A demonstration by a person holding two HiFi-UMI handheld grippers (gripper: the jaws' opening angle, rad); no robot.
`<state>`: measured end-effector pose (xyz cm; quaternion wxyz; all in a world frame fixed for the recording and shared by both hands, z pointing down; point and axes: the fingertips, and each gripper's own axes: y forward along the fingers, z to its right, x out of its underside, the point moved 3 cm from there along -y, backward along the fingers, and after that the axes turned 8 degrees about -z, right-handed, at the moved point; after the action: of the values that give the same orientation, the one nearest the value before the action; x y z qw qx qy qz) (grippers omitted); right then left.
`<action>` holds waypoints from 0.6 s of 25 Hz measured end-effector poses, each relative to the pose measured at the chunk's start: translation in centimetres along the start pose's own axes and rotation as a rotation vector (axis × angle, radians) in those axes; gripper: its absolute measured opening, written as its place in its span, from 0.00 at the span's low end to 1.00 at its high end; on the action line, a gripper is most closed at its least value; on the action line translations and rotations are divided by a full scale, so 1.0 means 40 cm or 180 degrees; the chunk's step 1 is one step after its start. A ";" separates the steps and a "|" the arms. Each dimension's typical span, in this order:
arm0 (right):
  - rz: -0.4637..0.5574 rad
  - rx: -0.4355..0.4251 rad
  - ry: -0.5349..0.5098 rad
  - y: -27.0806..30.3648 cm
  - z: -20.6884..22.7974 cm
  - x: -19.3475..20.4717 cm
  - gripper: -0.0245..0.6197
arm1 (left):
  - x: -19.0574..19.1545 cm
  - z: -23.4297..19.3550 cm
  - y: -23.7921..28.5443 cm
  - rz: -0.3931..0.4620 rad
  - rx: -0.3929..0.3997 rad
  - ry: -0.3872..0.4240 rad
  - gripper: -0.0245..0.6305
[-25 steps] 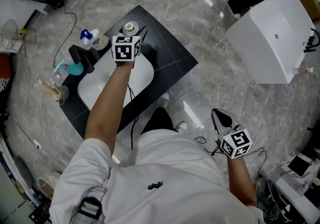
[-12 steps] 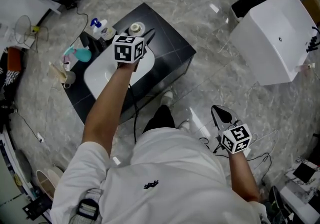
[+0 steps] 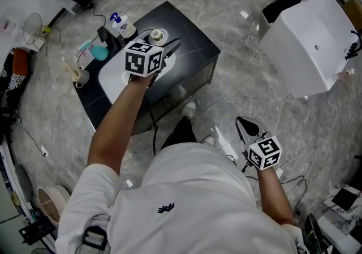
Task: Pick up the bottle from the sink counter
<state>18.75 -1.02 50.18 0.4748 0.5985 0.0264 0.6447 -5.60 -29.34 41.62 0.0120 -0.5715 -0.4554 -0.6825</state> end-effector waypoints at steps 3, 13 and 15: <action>0.0022 -0.0013 -0.0027 -0.014 -0.013 0.012 0.06 | 0.006 0.048 -0.044 -0.0007 0.0078 0.0049 0.56; 0.0061 -0.0080 -0.0133 -0.046 -0.056 0.045 0.06 | 0.027 0.174 -0.150 -0.0007 0.0264 0.0171 0.56; 0.0069 -0.0086 -0.0143 -0.053 -0.060 0.050 0.06 | 0.032 0.192 -0.162 -0.0010 0.0288 0.0181 0.56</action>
<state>18.40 2.71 49.71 0.4764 0.6066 0.0005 0.6365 -3.62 -20.02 38.17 0.0497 -0.5500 -0.4862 -0.6772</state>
